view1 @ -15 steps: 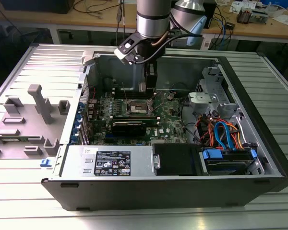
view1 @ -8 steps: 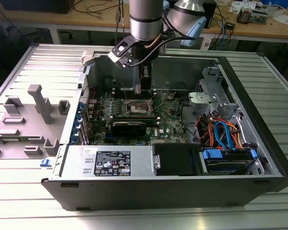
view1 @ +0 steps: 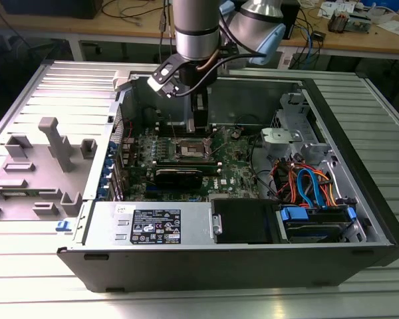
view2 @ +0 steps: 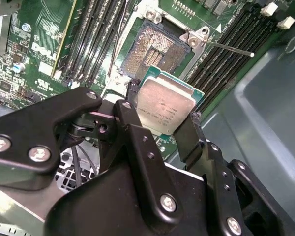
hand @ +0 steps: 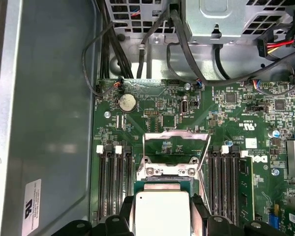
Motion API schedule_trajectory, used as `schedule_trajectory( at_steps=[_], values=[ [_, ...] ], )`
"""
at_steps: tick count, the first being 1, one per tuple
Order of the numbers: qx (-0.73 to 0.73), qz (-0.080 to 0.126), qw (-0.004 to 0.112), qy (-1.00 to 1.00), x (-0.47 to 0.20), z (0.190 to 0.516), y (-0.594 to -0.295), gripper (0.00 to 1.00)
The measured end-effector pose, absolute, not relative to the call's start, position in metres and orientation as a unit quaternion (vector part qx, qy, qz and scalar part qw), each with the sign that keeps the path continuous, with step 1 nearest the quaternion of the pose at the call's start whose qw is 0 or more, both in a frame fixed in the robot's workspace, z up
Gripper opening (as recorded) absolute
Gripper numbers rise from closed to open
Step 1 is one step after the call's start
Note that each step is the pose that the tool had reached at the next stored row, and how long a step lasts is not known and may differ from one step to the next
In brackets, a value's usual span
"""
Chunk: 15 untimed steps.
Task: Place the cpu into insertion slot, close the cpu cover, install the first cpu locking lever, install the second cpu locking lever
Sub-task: 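Place the cpu into insertion slot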
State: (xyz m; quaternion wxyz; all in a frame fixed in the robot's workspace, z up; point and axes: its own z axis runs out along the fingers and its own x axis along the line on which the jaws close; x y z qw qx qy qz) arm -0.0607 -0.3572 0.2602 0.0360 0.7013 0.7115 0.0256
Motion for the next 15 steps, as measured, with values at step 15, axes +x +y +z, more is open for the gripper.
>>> schedule_trajectory(
  at_steps=[15],
  values=[
    [0.701,0.026,0.036,0.712,-0.0609,0.2553,-0.3588,0.54]
  ],
)
